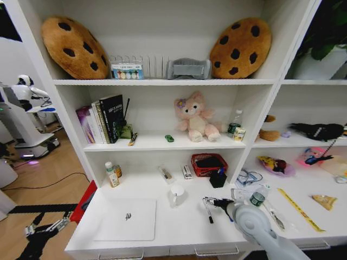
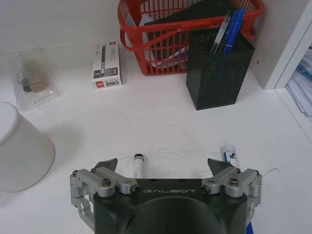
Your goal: Organize the objects on the table.
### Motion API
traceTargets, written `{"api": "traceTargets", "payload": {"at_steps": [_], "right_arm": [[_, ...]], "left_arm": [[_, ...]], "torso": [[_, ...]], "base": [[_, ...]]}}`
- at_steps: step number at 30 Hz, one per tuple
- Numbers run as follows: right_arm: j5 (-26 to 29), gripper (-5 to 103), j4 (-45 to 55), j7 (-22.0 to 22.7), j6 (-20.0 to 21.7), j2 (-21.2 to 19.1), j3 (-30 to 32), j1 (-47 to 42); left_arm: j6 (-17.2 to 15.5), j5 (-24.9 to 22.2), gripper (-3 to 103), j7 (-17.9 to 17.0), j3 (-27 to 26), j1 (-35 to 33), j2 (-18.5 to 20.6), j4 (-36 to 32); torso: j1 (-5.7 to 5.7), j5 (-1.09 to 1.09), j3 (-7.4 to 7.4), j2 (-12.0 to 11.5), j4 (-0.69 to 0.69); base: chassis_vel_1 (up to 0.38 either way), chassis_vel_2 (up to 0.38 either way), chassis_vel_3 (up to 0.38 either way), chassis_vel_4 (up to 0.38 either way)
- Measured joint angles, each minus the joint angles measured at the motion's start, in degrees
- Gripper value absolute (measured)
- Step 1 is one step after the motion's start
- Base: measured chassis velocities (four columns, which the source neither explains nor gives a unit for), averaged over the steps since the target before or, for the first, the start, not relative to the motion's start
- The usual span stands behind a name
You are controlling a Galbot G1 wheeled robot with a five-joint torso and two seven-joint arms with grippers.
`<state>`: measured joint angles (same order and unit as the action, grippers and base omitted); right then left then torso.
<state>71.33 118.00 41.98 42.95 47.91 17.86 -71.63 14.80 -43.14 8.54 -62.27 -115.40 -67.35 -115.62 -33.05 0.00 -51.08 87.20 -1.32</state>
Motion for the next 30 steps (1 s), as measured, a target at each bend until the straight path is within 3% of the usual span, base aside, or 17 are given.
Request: {"api": "traceTargets", "payload": {"at_steps": [10,20,22,24,26,27,30], "right_arm": [[0.32,100,-6.89,-0.2,-0.4,-0.67,-10.87,9.5],[-2.09,101,-8.68,0.2,-0.61,0.48,-14.45,10.54],[-2.84,91,-8.89,0.23,-0.7,0.66,-15.14,10.84],[-3.06,91,-8.99,0.23,-0.76,0.72,-15.32,10.94],[-3.5,80,-9.26,0.22,-0.9,0.88,-15.69,11.24],[-3.5,80,-9.26,0.22,-0.9,0.88,-15.69,11.24],[-3.65,64,-9.33,0.27,-0.93,1.03,-15.99,11.61]], "left_arm": [[0.0,0.0,100,0.01,0.0,-0.01,0.0,0.0],[0.0,0.0,100,0.0,0.0,0.0,0.0,0.0],[0.0,0.0,100,0.01,0.0,0.0,0.0,0.0],[0.0,0.0,100,0.0,0.0,0.0,0.0,0.0],[0.0,0.0,100,0.0,0.0,0.0,0.0,0.0],[0.0,0.0,100,0.0,0.0,0.0,0.0,0.0],[0.0,0.0,100,0.0,0.0,0.0,0.0,0.0]], "torso": [[0.0,-0.01,0.0,0.0,0.02],[0.0,-0.01,0.0,0.0,0.0],[0.0,-0.03,0.0,0.0,0.0],[0.0,-0.03,0.01,0.0,0.0],[0.01,-0.02,0.02,0.0,0.0],[0.01,-0.02,0.02,0.0,0.0],[0.02,-0.02,0.02,0.01,0.0]], "base": [[0.0,0.0,0.0,0.0],[0.0,0.0,0.0,0.0],[0.0,0.0,0.0,0.0],[0.0,0.0,0.0,0.0],[0.0,0.0,0.0,0.0],[0.0,0.0,0.0,0.0],[0.0,0.0,0.0,0.0]]}}
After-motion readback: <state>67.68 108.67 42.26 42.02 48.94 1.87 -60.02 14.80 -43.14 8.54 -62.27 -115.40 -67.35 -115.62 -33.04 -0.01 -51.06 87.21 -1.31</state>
